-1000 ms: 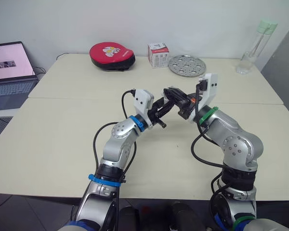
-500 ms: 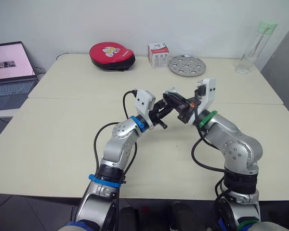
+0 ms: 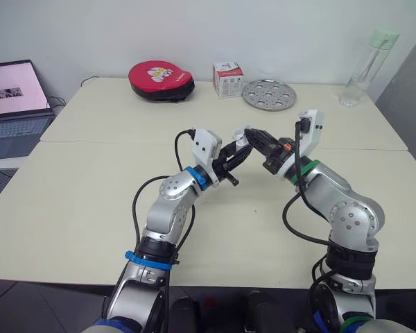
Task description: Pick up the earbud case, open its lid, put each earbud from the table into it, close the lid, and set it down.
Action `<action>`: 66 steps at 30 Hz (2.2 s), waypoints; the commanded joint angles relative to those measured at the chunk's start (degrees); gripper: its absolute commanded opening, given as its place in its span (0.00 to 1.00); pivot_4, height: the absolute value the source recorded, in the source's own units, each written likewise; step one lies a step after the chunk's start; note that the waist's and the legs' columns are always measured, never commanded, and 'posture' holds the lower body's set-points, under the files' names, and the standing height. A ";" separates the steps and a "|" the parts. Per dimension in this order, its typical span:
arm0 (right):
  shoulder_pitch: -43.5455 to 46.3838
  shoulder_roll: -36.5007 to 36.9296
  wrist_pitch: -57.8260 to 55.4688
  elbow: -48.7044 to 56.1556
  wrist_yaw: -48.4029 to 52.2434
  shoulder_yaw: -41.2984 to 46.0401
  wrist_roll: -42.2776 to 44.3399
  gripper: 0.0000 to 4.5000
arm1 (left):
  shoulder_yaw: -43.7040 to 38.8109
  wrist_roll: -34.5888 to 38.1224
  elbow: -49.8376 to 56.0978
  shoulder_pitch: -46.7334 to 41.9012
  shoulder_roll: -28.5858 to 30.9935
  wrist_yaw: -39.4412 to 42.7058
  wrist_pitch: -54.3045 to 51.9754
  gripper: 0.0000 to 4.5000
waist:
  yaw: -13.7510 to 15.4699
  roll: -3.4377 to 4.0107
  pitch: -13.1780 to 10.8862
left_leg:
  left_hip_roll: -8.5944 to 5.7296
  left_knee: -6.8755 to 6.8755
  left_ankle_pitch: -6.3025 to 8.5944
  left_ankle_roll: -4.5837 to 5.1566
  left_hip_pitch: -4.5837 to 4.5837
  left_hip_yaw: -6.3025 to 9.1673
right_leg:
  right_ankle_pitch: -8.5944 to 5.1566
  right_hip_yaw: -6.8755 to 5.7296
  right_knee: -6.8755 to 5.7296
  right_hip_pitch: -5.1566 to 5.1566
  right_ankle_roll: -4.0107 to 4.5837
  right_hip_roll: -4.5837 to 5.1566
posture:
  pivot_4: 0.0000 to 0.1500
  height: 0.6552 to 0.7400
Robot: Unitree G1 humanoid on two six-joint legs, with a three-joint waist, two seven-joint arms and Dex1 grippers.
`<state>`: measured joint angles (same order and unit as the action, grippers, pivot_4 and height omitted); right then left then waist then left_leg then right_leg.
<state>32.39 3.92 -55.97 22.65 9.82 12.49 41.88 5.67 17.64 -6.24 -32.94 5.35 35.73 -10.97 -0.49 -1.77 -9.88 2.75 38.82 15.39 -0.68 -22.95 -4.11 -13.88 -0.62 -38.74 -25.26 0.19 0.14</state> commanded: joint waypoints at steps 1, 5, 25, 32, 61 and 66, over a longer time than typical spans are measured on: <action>0.13 0.31 1.11 1.73 0.13 -1.27 1.28 0.09 | -0.03 0.34 2.25 -0.77 -0.19 0.44 1.07 0.17 | 0.00 0.00 0.00 | 0.00 0.00 0.00 0.00 0.00 0.00 | 0.00 -0.01 0.00 0.00 0.00 0.00 | 1.00 1.00; 0.03 0.48 1.68 1.31 0.25 -2.57 0.69 0.09 | 0.34 0.20 2.54 -0.72 -0.41 0.36 1.11 0.17 | 0.00 0.00 0.00 | 0.00 -0.01 0.00 0.00 0.00 0.01 | 0.00 -0.01 0.00 0.00 0.00 -0.01 | 1.00 1.00; 3.14 9.33 0.31 -2.51 -1.45 11.28 12.18 0.46 | 0.14 0.48 2.23 -0.03 -0.10 0.46 0.63 0.17 | 0.22 -0.02 -0.01 | 0.02 -0.03 0.00 0.01 -0.05 0.02 | 0.00 0.01 0.11 0.01 -0.03 0.06 | 1.00 1.00; 1.86 37.62 7.19 -14.78 22.84 1.42 -0.26 0.46 | 0.64 0.26 1.36 0.40 0.63 1.84 1.13 0.17 | 0.29 -0.02 -0.01 | -0.09 -0.14 0.04 0.09 -0.06 0.01 | -0.01 -0.02 0.55 0.14 -0.05 0.02 | 1.00 1.00; 28.70 47.35 82.55 -95.47 60.31 -33.98 -61.01 0.46 | 1.08 -0.77 6.99 4.36 1.61 -0.08 -0.49 0.17 | 0.25 -0.01 -0.03 | 0.04 -0.10 0.02 0.05 0.04 -0.29 | 0.18 0.23 0.69 0.20 0.25 0.18 | 1.00 1.00; 29.82 46.70 82.04 -96.77 58.65 -33.57 -62.61 0.46 | 1.01 -0.66 7.33 4.32 1.83 -0.51 -0.97 0.17 | 0.22 -0.01 -0.03 | 0.03 -0.09 0.01 0.05 0.10 -0.32 | 0.18 0.21 0.65 0.22 0.24 0.35 | 1.00 1.00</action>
<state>60.66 50.22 25.87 -74.12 69.27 -21.70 -19.78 6.88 16.63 -1.73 -28.14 7.37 35.51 -12.27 -0.27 -1.78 -9.91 2.77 38.73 15.40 -0.63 -22.84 -4.43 -13.69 -0.41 -38.11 -25.04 0.43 0.48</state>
